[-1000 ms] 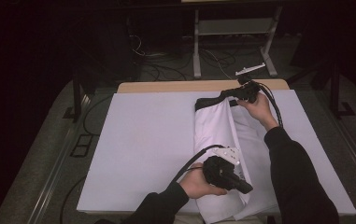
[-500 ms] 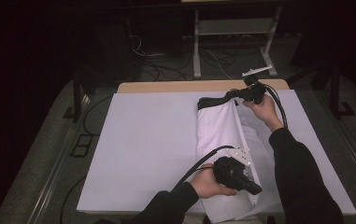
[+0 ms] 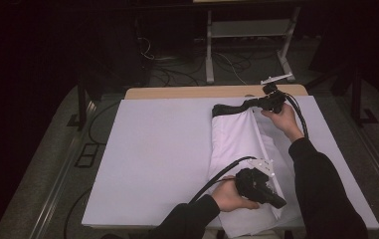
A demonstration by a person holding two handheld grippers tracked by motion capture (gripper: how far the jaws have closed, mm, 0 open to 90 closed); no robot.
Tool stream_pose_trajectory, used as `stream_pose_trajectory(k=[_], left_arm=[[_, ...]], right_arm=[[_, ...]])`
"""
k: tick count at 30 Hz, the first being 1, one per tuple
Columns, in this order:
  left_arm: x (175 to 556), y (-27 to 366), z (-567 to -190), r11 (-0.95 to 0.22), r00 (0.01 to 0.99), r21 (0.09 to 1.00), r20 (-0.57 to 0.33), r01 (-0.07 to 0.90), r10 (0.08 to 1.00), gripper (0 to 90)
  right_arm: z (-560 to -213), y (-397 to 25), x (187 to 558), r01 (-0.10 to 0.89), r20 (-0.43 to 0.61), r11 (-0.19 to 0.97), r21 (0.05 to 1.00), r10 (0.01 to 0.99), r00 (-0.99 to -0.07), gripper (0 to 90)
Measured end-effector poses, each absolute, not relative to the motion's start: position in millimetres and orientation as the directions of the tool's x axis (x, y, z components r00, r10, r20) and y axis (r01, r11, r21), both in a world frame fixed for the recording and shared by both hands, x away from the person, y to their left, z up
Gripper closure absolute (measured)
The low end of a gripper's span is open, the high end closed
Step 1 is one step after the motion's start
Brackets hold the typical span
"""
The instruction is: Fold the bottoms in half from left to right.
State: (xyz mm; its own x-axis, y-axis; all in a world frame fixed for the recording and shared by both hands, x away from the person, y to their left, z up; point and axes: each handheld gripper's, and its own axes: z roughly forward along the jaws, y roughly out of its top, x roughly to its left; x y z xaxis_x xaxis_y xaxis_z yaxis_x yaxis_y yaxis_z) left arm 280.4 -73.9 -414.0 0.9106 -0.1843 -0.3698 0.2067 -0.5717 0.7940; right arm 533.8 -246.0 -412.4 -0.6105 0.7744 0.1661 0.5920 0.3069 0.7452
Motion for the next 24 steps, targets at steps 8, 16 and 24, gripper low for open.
stream_pose_trajectory(k=[8,16,24], left_arm=[[281,-83,-418,-0.570,0.906,0.793,-0.379,0.214,-0.187,89.0],[284,-90,-424,-0.565,0.903,0.793,-0.389,0.227,-0.184,89.0],[287,-99,-426,-0.547,0.899,0.801,-0.398,0.243,-0.183,89.1]], right_arm=[[-415,-253,533,0.596,0.160,0.314,0.739,0.778,-0.607,85.8],[-426,-263,534,0.617,0.178,0.298,0.728,0.788,-0.590,85.7],[-430,-270,535,0.629,0.187,0.287,0.723,0.795,-0.577,84.2]])
